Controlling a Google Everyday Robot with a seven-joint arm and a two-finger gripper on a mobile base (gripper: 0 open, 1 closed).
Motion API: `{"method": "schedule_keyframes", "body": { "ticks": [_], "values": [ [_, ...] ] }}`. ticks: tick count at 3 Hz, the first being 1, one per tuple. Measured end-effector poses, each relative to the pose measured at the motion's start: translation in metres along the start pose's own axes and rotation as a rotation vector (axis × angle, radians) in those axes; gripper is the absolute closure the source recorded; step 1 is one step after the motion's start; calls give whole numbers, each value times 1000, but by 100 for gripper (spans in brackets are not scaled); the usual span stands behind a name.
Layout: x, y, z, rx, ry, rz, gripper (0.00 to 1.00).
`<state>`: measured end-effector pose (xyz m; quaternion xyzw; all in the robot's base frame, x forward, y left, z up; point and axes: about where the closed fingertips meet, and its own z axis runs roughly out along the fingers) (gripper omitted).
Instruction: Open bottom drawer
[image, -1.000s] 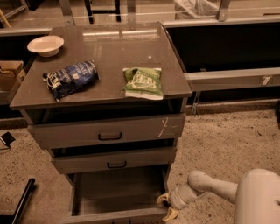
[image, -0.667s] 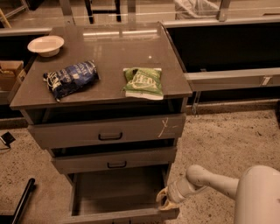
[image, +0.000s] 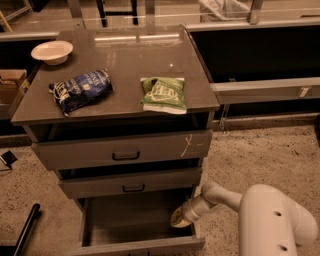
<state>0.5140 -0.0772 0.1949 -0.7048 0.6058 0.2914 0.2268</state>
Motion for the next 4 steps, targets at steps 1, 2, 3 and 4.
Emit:
{"method": "schedule_keyframes", "body": {
  "ticks": [1,2,3,4],
  "values": [
    [15,-9,40,4,-2,77,65],
    [22,-12,53,45,36,102,42],
    [22,19,46,71,93,103,11],
    [21,20,45,71,98,102,0]
  ]
}}
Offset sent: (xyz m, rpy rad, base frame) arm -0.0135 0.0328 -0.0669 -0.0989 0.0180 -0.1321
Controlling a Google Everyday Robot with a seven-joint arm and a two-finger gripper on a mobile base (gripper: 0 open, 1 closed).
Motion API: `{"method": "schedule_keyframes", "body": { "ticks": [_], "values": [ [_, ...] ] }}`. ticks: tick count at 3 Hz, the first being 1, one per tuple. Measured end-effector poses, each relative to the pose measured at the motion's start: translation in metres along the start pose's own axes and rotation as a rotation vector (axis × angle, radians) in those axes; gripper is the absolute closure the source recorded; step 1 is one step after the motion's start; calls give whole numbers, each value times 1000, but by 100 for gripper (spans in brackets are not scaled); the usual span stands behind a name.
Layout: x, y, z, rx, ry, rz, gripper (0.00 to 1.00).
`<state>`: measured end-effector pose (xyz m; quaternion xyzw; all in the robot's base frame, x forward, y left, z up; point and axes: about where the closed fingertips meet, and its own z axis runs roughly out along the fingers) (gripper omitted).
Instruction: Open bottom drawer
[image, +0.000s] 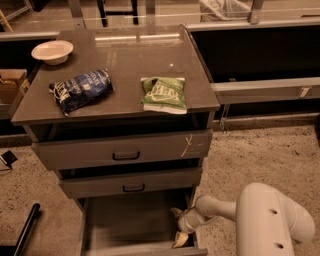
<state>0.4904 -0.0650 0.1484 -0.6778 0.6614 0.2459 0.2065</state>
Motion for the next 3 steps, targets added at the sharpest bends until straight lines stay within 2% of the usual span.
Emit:
{"method": "schedule_keyframes", "body": {
  "ticks": [1,2,3],
  "values": [
    [-6,13,-18,1,-85,-5,0],
    [-5,19,-64,51,-207,-17,0],
    [1,30,-71,47,-226,-21,0]
  ]
}}
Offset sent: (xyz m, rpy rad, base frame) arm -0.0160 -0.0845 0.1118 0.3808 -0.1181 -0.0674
